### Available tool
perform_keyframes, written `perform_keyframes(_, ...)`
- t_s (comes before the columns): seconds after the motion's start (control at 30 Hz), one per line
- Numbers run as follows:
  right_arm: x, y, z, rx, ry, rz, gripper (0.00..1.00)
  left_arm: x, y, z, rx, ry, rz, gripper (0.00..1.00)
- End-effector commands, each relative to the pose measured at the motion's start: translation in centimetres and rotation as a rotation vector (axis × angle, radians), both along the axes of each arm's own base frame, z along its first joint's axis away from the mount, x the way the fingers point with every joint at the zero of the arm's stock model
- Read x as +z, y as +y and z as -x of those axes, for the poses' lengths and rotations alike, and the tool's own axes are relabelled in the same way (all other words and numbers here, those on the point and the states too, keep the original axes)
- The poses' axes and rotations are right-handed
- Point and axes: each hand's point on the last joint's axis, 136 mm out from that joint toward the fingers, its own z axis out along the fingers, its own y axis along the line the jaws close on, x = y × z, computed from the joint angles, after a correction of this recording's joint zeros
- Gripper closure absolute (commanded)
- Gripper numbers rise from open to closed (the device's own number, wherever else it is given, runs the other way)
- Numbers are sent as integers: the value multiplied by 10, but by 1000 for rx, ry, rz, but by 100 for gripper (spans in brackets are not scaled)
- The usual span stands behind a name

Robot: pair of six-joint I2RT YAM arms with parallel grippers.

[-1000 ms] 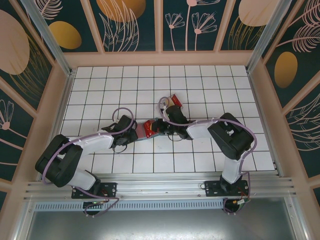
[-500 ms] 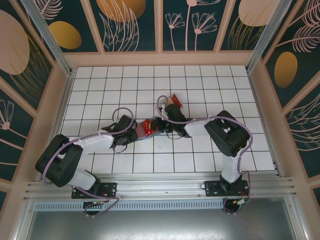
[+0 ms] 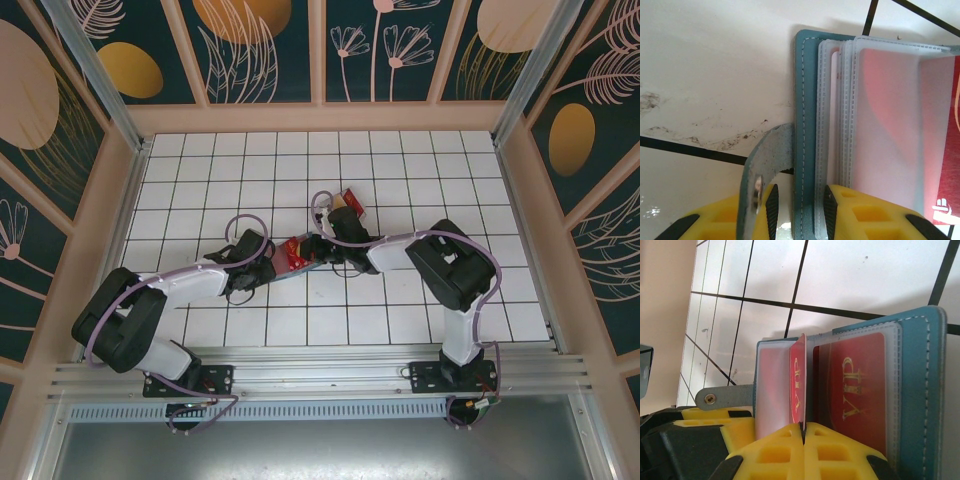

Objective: Put the credit cards into the card holder

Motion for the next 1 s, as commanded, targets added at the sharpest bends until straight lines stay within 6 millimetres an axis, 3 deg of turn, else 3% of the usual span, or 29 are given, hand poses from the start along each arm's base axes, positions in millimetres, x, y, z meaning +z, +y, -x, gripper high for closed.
perform_keyframes(0.0, -5, 1, -8, -15, -44, 22, 96, -12, -2, 4, -16, 42, -3, 67)
perform_keyframes(0.2, -6, 8, -1, 11, -42, 38, 96, -14, -2, 5, -19, 47, -8, 67)
perform_keyframes(0.47, -25, 7, 13, 36, -67, 189, 95, -17, -2, 6, -18, 53, -4, 67)
perform_keyframes(0.7, -35, 21, 22, 99, -94, 272, 95, -14, 1, 4, -11, 49, -25, 67)
perform_keyframes(0.97, -34, 16, 22, 95, -106, 298, 94, 19, 32, -6, 52, -29, -155, 66)
